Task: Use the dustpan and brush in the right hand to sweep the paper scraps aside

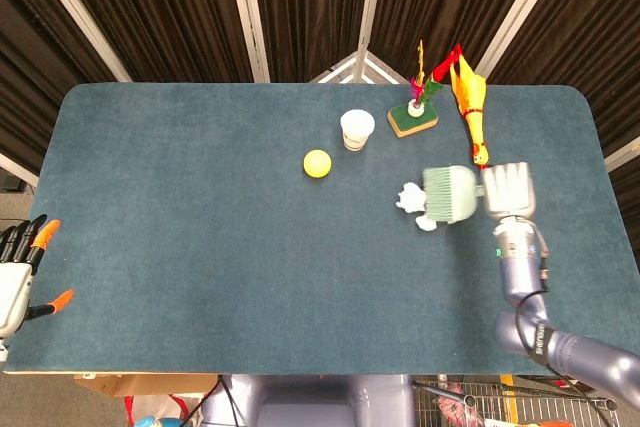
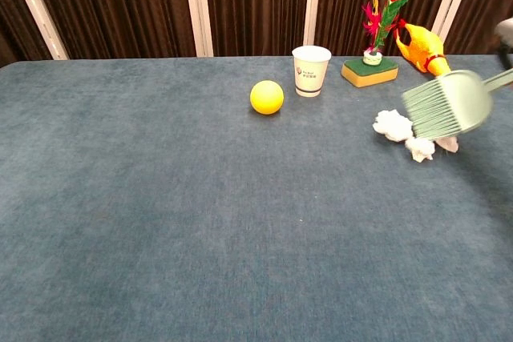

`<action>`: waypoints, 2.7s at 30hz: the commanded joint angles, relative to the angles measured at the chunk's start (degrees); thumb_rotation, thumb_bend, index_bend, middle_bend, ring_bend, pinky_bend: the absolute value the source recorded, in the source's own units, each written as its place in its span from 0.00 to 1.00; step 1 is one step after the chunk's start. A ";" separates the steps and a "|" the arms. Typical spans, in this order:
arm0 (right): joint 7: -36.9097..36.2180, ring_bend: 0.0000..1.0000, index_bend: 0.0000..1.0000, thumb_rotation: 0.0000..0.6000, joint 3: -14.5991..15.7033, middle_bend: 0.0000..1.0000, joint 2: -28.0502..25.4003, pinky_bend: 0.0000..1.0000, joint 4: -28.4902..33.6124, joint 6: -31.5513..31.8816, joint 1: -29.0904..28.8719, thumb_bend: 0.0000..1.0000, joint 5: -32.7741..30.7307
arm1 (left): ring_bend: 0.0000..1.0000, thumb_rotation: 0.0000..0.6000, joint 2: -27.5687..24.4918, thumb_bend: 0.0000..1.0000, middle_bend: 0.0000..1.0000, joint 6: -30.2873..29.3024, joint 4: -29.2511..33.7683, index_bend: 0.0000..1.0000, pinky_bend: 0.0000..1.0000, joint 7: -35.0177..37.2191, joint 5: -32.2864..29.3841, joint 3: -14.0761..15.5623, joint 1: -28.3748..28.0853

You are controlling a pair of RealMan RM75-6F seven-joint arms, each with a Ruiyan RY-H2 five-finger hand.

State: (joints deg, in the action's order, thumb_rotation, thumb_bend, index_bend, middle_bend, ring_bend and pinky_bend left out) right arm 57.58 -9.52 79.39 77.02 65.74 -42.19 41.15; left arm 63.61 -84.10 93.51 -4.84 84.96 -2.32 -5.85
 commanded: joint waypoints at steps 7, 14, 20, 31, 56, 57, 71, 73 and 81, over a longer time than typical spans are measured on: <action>-0.74 0.97 0.78 1.00 -0.15 0.93 -7.75 0.83 5.95 3.97 2.12 0.62 2.49 | 0.00 1.00 0.55 0.00 0.00 -0.25 -0.04 0.00 0.02 -0.75 0.04 -0.08 0.01; -1.69 0.97 0.78 1.00 -3.49 0.93 -11.98 0.83 17.37 5.25 0.28 0.62 4.53 | 0.00 1.00 0.85 0.00 0.00 0.04 -0.05 0.00 0.02 -1.32 -0.28 -0.16 -0.13; 1.20 0.97 0.78 1.00 -3.84 0.93 -8.43 0.83 20.04 4.59 -2.27 0.62 2.13 | 0.00 1.00 0.77 0.00 0.00 0.04 -0.12 0.00 0.02 -1.10 -0.05 -0.03 -0.12; 4.26 0.97 0.78 1.00 -4.16 0.93 1.12 0.83 14.11 3.04 -5.97 0.62 -5.60 | 0.00 1.00 0.41 0.00 0.00 1.16 -0.33 0.00 0.02 0.08 -0.66 0.02 -0.39; 10.35 0.97 0.78 1.00 3.75 0.93 -4.07 0.83 8.60 7.00 -2.82 0.62 -7.37 | 0.00 1.00 0.38 0.00 0.00 0.93 -0.02 0.00 0.02 -0.15 -0.40 0.14 -0.36; 10.39 0.97 0.78 1.00 4.02 0.93 -4.91 0.83 8.80 7.37 -2.38 0.62 -7.39 | 0.00 1.00 0.44 0.00 0.00 0.92 -0.01 0.00 0.02 -0.30 -0.35 0.17 -0.36; 7.51 0.97 0.78 1.00 3.17 0.93 -12.94 0.83 13.92 10.63 -0.35 0.62 -3.50 | 0.00 1.00 0.89 0.00 0.00 0.62 -0.08 0.00 0.02 -1.08 -0.37 0.11 -0.30; 6.66 0.97 0.78 1.00 2.55 0.93 -13.70 0.83 15.95 10.58 -0.38 0.62 -2.99 | 0.00 1.00 0.87 0.00 0.00 0.67 -0.06 0.00 0.02 -1.05 -0.40 0.12 -0.30; 4.71 0.97 0.78 1.00 1.83 0.93 -12.85 0.83 22.53 9.03 -0.97 0.62 -1.49 | 0.00 1.00 0.79 0.00 0.00 0.51 -0.04 0.00 0.02 -0.91 -0.29 0.14 -0.24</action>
State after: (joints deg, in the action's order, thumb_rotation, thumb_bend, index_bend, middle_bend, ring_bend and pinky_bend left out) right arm 62.57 -7.64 66.05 98.95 75.13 -42.98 39.30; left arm 64.40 -83.58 93.46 -5.76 84.66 -2.18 -6.11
